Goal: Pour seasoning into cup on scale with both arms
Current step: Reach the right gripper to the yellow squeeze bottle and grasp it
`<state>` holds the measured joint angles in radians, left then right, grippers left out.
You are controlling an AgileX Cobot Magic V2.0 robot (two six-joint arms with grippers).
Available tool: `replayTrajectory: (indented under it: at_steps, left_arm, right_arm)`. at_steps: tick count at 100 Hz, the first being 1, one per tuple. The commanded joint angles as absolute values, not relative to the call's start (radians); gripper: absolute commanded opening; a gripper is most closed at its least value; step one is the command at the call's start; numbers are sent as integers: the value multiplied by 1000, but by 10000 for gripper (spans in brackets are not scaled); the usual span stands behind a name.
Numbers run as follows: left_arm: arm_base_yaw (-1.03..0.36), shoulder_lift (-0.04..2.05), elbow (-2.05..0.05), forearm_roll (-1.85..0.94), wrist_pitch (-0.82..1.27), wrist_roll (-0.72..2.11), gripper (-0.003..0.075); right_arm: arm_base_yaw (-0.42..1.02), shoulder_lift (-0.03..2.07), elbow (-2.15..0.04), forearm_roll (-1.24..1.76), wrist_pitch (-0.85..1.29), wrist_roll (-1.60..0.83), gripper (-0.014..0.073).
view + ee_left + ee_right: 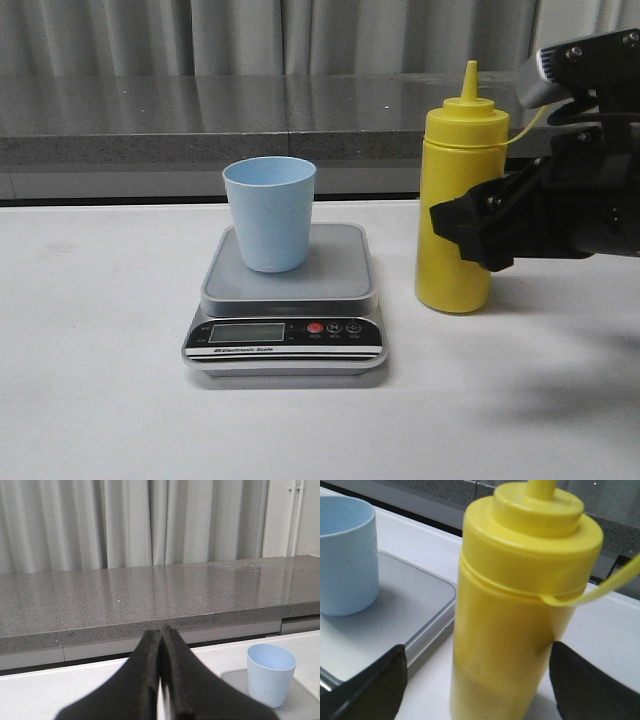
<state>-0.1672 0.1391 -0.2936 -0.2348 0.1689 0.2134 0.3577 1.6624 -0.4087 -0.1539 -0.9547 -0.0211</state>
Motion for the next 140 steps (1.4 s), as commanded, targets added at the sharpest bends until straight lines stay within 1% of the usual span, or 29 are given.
replayTrajectory:
  at_steps: [1, 34, 91, 96, 100, 110, 111, 120, 125, 140]
  left_arm:
    - [-165, 150, -320, -248, 95, 210, -20]
    - [-165, 150, -320, -248, 95, 210, -20]
    - [-165, 150, -320, -248, 95, 210, -20]
    - [-165, 150, -320, -248, 95, 210, -20]
    - [-165, 150, -320, -248, 95, 210, -20]
    - [-165, 150, -320, -248, 95, 210, -20]
    - [-165, 150, -320, -248, 95, 210, -20]
    - [-165, 150, -320, -248, 95, 210, -20]
    - [-165, 150, -320, -248, 95, 210, -20]
    - [-165, 150, -320, -248, 95, 210, -20]
  right_arm:
    - [356, 1659, -426, -128, -1081, -45, 636]
    - [355, 1714, -434, -96, -1198, -83, 646]
    - [355, 1807, -536, -94, -1232, -82, 641]
    - [355, 1807, -537, -94, -1237, -82, 617]
    - [355, 1807, -537, -94, -1241, -82, 577]
    - [355, 1807, -537, -94, -1255, -82, 430]
    - [355, 1807, -537, -94, -1260, -82, 394]
    - [355, 1807, -537, -94, -1282, -82, 281]
    - [355, 1807, -537, -94, -1294, -82, 254]
    - [355, 1798, -537, -106, -1293, -82, 258]
